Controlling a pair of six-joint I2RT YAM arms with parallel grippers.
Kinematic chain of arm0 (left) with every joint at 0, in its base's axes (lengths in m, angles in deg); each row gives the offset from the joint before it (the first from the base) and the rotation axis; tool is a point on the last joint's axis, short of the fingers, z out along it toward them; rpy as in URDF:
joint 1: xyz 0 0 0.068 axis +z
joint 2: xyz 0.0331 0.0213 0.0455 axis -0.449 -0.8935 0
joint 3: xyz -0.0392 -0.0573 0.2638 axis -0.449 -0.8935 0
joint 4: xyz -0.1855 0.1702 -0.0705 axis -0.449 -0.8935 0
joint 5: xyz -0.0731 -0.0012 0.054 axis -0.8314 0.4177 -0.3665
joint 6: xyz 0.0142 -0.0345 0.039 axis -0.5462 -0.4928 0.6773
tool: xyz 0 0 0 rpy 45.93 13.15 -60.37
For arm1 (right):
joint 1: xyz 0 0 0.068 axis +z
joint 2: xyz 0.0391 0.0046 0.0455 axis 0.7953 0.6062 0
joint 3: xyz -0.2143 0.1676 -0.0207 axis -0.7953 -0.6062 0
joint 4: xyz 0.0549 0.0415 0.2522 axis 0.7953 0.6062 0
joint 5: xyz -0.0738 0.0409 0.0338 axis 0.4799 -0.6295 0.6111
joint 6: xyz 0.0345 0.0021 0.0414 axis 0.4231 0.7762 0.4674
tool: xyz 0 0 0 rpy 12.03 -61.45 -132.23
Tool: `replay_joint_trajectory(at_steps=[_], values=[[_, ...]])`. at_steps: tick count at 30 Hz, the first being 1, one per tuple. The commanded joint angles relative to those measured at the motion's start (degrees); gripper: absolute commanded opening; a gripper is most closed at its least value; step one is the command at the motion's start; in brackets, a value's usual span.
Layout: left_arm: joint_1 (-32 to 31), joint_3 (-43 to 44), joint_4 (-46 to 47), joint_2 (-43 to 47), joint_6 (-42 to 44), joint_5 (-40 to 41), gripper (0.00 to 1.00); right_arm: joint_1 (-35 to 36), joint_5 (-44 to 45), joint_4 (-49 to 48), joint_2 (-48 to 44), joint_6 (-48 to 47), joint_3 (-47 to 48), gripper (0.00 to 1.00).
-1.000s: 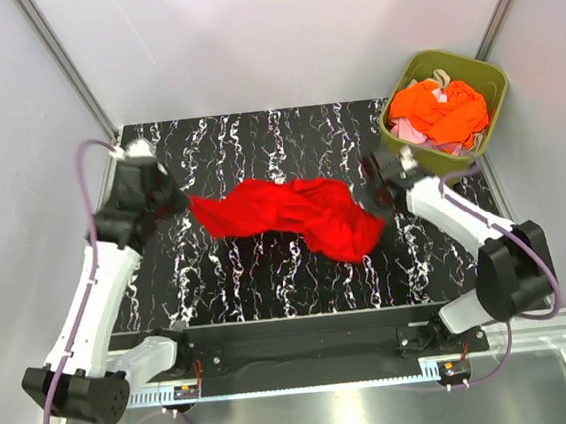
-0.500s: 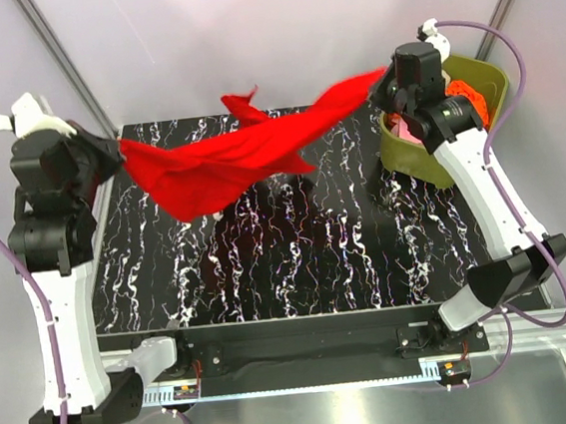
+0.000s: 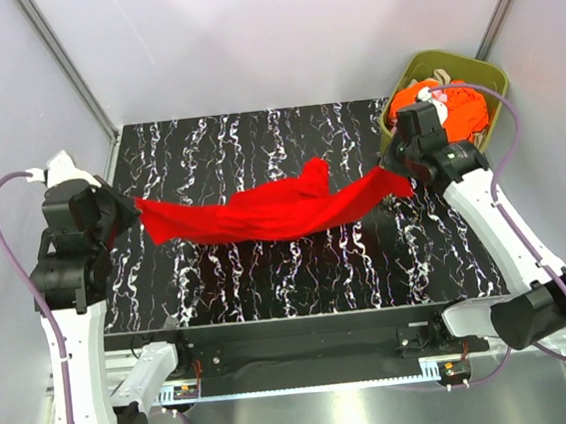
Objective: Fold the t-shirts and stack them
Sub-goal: Flatten the tshirt out
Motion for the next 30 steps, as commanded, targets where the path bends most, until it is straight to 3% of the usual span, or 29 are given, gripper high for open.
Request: replay_joint_trajectory(at_steps=[1,4,8,11,15,19,22,24,26,28,30], values=[[0.27,9.06,3.78,0.77,0.02,2.61,0.0,-0.02,-0.38,1.14,-4.27,-0.57,8.5,0.0],[0.27,15.84,3.52,-0.81,-0.86,1.99,0.0,-0.02,-3.45,2.73,-6.38,1.54,12.73,0.0],[0.27,17.79,3.69,-2.83,-1.48,0.93,0.0,-0.02,-4.52,2.03,-5.6,1.99,14.58,0.0],[0.27,12.01,4.13,-3.98,-1.92,-1.08,0.0,-0.02,-4.6,-0.07,0.7,-0.64,16.33,0.0],[0.27,2.86,6.68,-3.02,-2.1,-2.76,0.0,0.06,-14.5,-3.41,11.08,-2.85,20.2,0.0],[0.27,-3.56,8.97,-1.96,-1.57,-2.58,0.0,0.59,-18.66,-4.12,23.65,-5.04,27.04,0.0],[0.27,-7.08,10.98,-1.61,-1.83,-4.25,0.0,1.38,-22.79,-1.94,34.28,-8.2,35.21,0.1],[0.27,-9.19,11.52,-1.61,-1.83,-4.95,0.0,1.82,-18.7,2.97,41.49,-8.74,44.17,0.22],[0.27,-10.86,11.96,-1.52,-1.74,-4.96,0.0,2.61,-14.99,11.85,45.19,-7.26,51.89,0.26],[0.27,-12.53,12.92,-1.08,-1.57,-5.39,0.0,3.66,-9.19,17.57,43.73,-4.1,52.38,0.3],[0.27,-13.5,13.54,-0.56,-1.83,-6.18,0.0,4.81,-4.7,17.68,39.78,-1.02,46.78,0.33]])
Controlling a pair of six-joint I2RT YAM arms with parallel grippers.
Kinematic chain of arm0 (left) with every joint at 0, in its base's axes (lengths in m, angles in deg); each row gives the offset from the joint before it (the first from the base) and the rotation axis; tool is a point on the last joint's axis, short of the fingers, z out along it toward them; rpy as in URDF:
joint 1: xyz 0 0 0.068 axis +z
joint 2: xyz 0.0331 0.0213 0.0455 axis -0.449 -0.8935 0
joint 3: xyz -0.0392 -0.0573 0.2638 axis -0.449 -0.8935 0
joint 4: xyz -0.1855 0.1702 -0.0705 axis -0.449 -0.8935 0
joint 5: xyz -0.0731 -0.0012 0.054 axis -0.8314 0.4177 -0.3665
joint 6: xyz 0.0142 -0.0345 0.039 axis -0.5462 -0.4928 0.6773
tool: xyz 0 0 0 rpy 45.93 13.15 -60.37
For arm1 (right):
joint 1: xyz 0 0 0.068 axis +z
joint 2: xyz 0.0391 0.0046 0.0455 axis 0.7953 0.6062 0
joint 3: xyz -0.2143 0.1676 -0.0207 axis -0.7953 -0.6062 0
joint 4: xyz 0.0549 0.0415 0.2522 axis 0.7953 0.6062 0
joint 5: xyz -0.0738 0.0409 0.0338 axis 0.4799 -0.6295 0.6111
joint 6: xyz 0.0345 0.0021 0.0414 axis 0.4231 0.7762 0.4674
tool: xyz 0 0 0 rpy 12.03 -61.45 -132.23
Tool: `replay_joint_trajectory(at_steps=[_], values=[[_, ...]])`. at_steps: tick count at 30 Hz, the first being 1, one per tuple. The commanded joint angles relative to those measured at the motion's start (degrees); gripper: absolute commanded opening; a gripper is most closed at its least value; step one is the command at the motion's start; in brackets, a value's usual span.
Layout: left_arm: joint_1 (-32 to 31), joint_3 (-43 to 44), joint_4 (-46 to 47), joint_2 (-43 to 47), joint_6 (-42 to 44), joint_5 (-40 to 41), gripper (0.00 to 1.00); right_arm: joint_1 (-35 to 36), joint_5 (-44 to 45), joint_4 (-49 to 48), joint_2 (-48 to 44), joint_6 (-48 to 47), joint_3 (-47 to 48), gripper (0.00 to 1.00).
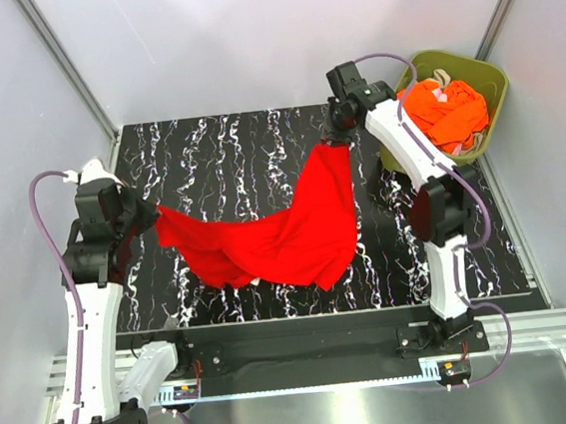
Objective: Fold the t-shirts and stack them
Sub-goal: Flatten the tshirt out
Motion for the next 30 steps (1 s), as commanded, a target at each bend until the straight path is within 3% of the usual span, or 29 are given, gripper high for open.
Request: replay_joint_trajectory(at_steps=[1,7,10,13,19,30], values=[[0.27,-1.92,5.84,1.43,-0.32,-2.51,0.0,2.54,8.33,5.77,-13.59,5.28,-8.33,0.34],[0.27,-3.68,7.69,0.82,-0.32,-6.11,0.0,8.15,2.54,-9.96,-33.92,22.5,-49.03,0.38],[0.27,-4.91,8.22,1.26,-0.76,-8.14,0.0,13.42,1.05,-12.78,-41.31,33.03,-61.28,0.38],[0.27,-6.31,8.92,1.79,-1.38,-9.63,0.0,18.96,0.52,-16.82,-42.73,38.5,-69.3,0.38],[0.27,-7.2,8.93,2.66,-1.03,-12.1,0.0,26.61,1.66,-20.61,-38.62,48.35,-74.51,0.38],[0.27,-7.37,8.58,3.81,-0.41,-11.92,0.0,29.96,3.06,-22.02,-35.71,53.46,-77.15,0.39]])
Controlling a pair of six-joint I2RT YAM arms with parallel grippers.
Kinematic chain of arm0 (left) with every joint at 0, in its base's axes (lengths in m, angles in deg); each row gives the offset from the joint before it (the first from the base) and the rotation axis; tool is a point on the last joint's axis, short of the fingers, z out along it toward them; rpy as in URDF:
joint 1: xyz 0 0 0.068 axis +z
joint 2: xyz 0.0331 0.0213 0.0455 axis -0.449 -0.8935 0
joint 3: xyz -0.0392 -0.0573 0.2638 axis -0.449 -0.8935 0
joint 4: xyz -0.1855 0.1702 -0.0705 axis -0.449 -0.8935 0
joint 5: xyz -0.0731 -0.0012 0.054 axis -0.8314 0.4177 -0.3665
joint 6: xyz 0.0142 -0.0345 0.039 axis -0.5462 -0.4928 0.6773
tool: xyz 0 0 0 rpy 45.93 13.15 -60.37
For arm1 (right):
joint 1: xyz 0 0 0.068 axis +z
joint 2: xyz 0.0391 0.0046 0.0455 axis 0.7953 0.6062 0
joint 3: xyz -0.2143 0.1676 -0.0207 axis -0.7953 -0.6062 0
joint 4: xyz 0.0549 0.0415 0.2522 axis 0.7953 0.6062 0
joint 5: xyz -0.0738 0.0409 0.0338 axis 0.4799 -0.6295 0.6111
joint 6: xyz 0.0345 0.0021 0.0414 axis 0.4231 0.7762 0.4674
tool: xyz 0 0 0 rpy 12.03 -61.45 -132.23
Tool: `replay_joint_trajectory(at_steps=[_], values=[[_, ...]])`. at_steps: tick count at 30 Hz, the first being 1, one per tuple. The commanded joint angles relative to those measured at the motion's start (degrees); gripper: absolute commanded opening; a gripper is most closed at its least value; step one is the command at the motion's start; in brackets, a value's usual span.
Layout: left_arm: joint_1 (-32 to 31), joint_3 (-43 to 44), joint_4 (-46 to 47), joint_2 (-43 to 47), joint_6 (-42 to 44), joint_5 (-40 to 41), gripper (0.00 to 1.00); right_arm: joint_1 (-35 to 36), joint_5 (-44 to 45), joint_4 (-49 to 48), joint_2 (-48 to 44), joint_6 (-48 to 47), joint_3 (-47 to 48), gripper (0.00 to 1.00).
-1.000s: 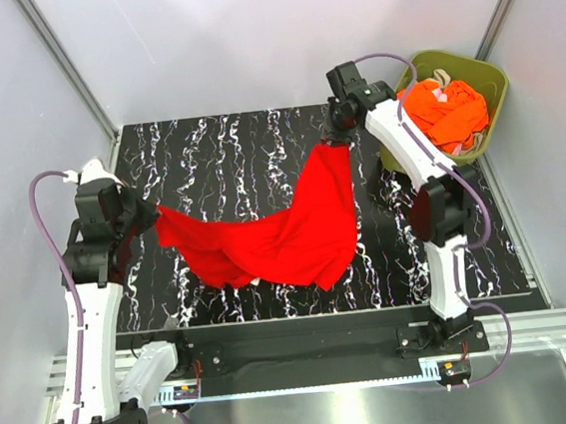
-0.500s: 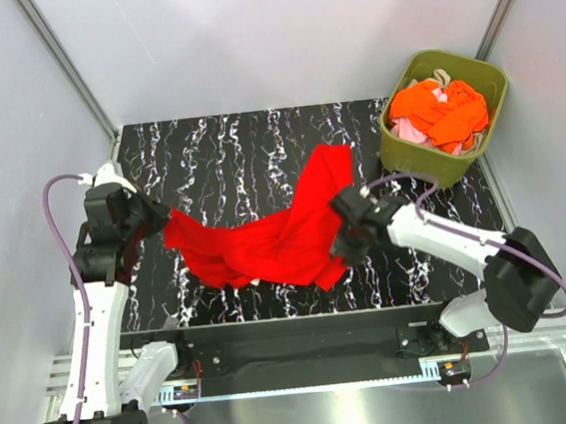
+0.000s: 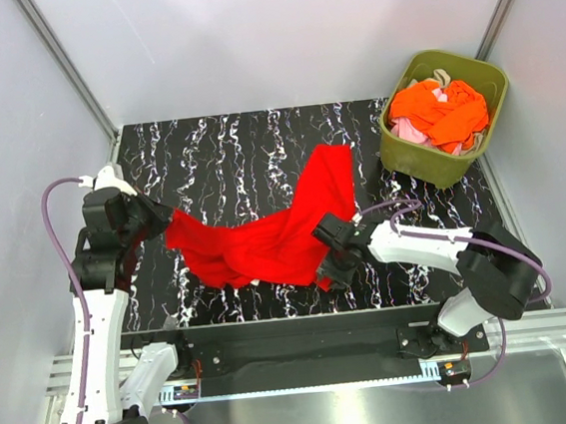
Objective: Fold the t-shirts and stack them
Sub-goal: Flatten the tshirt out
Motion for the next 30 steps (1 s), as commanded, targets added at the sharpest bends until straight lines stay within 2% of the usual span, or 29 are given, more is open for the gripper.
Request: replay_joint_trajectory(at_steps=[1,17,25,28,29,30], values=[[0.27,0.08,2.54,0.55,0.62,-1.76,0.0,1.42,2.06,-0.97,0.62,3.69,-0.7,0.39],[0.27,0.34,2.63,-0.15,0.18,-2.11,0.0,2.3,6.1,0.35,2.11,4.22,-1.67,0.42],[0.27,0.61,2.63,-0.33,0.26,-2.11,0.0,2.47,5.14,-1.05,3.52,3.69,-1.84,0.4],[0.27,0.52,2.63,-0.33,0.18,-2.02,0.0,2.74,5.31,-1.41,2.3,3.61,-2.37,0.27],[0.27,0.52,2.63,-0.41,-0.17,-2.19,0.0,2.74,5.83,-1.58,1.68,3.26,-2.45,0.12],[0.27,0.52,2.72,-0.59,-0.52,-2.37,0.0,2.82,6.27,-1.76,1.07,2.91,-2.28,0.01]])
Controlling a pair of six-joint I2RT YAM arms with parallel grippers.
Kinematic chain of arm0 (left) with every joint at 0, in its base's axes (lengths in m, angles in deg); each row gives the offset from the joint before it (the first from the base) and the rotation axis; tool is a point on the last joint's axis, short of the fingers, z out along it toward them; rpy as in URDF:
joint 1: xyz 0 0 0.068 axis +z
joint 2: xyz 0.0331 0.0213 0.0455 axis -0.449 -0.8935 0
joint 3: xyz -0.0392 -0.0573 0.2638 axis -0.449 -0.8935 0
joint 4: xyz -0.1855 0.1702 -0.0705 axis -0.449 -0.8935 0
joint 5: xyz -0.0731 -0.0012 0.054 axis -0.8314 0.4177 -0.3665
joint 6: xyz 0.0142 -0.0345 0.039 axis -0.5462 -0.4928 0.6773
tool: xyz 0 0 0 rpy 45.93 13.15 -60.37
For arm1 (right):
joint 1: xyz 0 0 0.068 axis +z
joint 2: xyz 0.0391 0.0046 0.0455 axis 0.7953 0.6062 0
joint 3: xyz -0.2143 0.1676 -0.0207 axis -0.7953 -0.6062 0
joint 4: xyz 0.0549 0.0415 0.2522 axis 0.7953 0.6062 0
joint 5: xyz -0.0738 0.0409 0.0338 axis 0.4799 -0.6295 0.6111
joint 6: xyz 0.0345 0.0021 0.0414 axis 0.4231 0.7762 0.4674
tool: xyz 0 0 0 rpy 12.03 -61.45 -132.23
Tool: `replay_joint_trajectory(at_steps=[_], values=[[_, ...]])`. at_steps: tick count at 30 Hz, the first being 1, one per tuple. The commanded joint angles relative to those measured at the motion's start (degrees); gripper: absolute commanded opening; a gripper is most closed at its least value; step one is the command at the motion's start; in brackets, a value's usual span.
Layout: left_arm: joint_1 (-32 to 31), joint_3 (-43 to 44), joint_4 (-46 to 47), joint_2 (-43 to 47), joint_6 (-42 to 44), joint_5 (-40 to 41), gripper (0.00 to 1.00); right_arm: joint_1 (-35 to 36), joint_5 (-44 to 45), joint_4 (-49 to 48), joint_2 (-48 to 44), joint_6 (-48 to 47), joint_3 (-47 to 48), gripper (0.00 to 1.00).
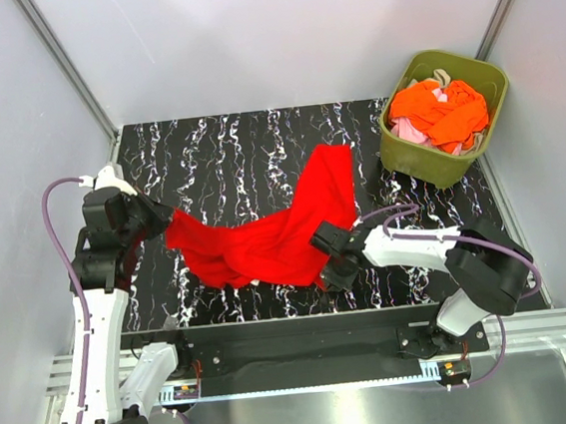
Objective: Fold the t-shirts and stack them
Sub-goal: Flatten the tshirt out
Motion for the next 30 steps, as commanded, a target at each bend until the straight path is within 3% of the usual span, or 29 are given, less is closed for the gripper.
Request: replay_joint_trajectory(at_steps=[1,5,9,14,18,24,30], values=[[0.27,0.69,2.83,-0.68,-0.68,-2.35,0.0,0.73,4.22,-0.65,-3.11,-0.87,-0.16,0.0],[0.27,2.27,3.88,-1.99,-3.14,-4.72,0.0,0.46,9.75,-2.75,-8.99,-7.46,1.59,0.0],[0.27,13.41,3.71,-6.11,-4.63,-2.79,0.0,-2.69,16.26,-1.18,-19.71,-18.88,7.91,0.0],[0.27,29.68,-0.15,-12.19,-9.01,-2.61,0.0,-9.54,21.63,7.86,-26.94,-31.63,26.88,0.0],[0.27,40.21,-2.78,-12.37,-13.51,-3.49,0.0,-9.56,26.99,14.46,-29.04,-38.57,44.61,0.0],[0.27,48.4,-10.07,-4.56,-17.64,-2.01,0.0,-9.56,28.67,21.67,-36.85,-40.52,57.92,0.0],[0.27,56.32,-19.4,-0.6,-18.0,-2.44,0.0,-9.56,26.29,25.11,-43.19,-40.26,60.92,0.0]])
